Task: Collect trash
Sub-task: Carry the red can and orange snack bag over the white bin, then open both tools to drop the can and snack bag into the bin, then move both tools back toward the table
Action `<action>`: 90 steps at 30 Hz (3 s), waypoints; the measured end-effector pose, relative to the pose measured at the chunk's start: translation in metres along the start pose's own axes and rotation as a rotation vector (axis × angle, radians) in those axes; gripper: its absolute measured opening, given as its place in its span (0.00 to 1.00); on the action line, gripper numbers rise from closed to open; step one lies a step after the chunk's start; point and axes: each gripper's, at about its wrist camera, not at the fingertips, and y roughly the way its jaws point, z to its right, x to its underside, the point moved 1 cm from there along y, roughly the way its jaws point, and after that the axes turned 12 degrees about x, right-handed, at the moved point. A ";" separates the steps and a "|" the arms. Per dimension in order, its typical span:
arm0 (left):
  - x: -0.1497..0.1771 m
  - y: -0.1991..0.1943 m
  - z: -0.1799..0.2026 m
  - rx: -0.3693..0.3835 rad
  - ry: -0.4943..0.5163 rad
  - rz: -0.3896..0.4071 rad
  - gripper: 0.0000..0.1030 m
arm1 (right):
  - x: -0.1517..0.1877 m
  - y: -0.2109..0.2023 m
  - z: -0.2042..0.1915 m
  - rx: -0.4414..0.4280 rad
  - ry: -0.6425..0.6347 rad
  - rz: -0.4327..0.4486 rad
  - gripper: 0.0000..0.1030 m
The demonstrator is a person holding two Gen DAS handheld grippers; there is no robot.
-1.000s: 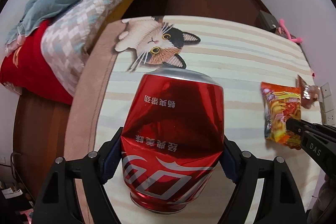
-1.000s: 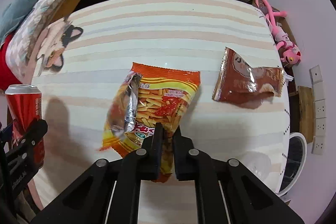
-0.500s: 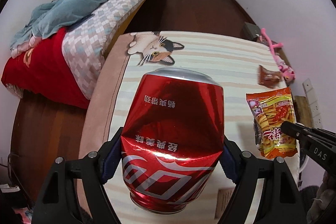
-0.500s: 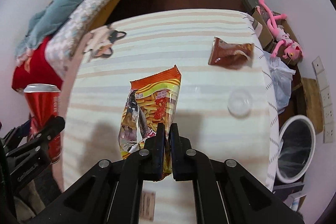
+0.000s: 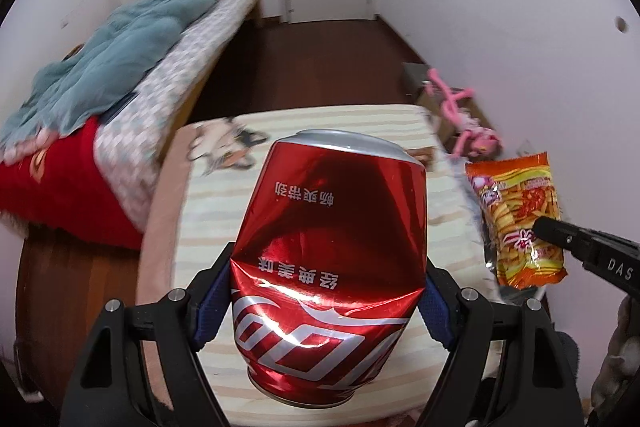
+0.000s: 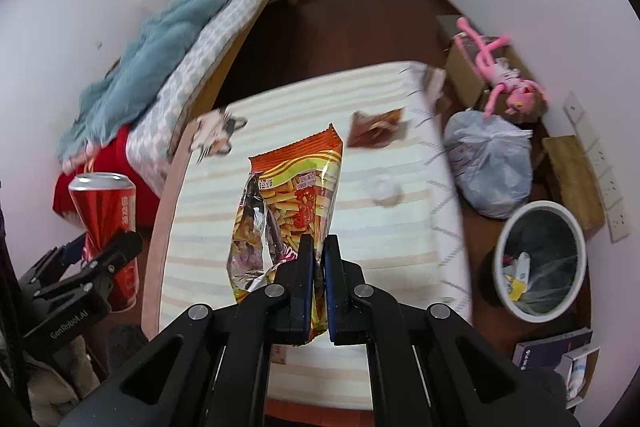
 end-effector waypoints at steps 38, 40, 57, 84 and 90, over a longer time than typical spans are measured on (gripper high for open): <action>0.060 0.365 0.386 0.217 0.500 -0.682 0.76 | 0.106 0.197 0.460 0.309 0.568 -0.429 0.05; 0.059 0.374 0.384 0.209 0.488 -0.701 0.76 | 0.107 0.206 0.463 0.299 0.574 -0.450 0.05; 0.035 0.361 0.362 0.200 0.413 -0.613 0.99 | 0.098 0.199 0.455 0.339 0.535 -0.427 0.83; 0.004 0.240 0.330 0.259 0.375 -0.401 0.99 | 0.073 0.068 0.386 0.425 0.442 -0.215 1.00; -0.010 0.196 0.313 0.284 0.345 -0.320 0.99 | 0.066 0.025 0.361 0.409 0.442 -0.138 1.00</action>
